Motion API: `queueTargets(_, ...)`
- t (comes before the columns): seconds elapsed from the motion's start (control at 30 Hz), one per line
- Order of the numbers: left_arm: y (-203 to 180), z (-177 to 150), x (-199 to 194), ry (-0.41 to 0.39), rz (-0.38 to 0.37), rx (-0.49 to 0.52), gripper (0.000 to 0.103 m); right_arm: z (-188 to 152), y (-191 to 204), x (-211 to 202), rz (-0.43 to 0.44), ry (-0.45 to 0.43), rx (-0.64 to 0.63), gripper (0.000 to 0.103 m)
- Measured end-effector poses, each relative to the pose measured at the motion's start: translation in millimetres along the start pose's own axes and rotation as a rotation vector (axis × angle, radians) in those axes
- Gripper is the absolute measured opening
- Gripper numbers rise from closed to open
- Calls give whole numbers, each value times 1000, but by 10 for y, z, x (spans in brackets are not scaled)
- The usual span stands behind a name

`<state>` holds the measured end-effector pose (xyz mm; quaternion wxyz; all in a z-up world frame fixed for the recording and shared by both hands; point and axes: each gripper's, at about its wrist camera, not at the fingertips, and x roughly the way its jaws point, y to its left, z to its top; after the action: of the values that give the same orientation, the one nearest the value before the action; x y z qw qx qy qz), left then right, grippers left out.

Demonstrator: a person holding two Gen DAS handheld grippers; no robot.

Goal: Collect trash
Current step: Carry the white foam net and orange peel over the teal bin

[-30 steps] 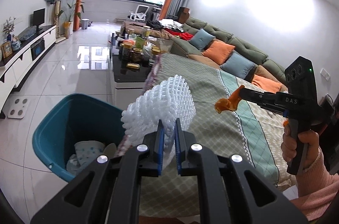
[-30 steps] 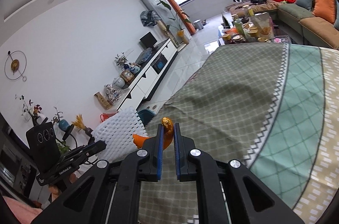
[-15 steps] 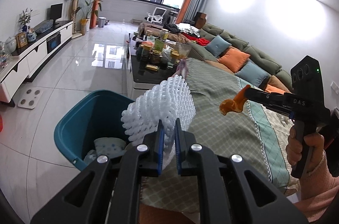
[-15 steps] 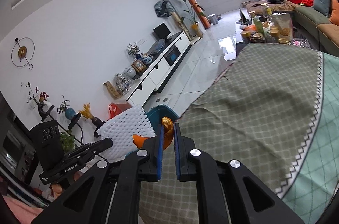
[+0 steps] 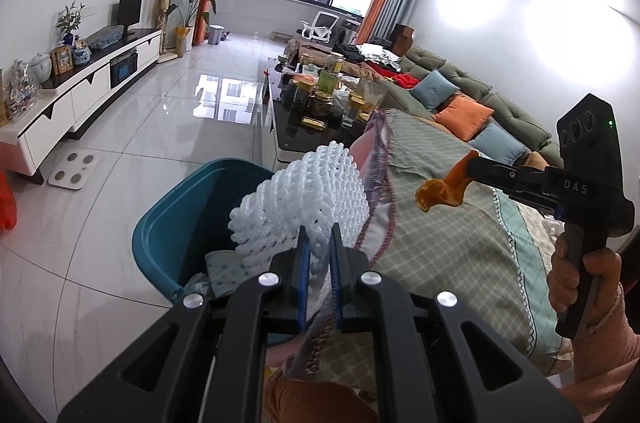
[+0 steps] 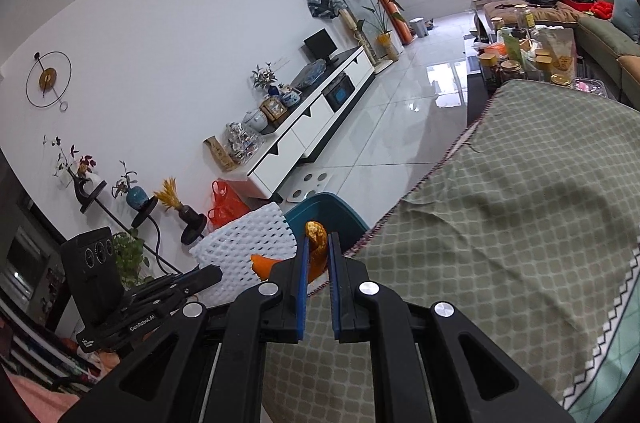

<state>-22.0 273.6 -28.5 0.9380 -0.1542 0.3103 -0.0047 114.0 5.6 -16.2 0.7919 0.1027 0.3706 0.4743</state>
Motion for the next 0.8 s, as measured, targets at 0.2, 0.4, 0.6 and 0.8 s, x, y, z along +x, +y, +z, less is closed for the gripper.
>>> queueTargets(0.2, 44, 5, -2, 1, 19, -6, 10, -2, 61, 114, 7, 20, -8, 9)
queueTargets(0.4, 87, -2, 12, 6, 32, -9, 10, -4, 130, 218, 11, 34, -15, 9)
queueTargets(0.6, 108, -22, 28, 11, 40, -19, 10, 0, 160, 316, 14, 50, -21, 9)
queueTargets(0.8, 136, -28, 64, 19, 48, -28, 10, 14, 152, 396, 16, 65, -25, 9)
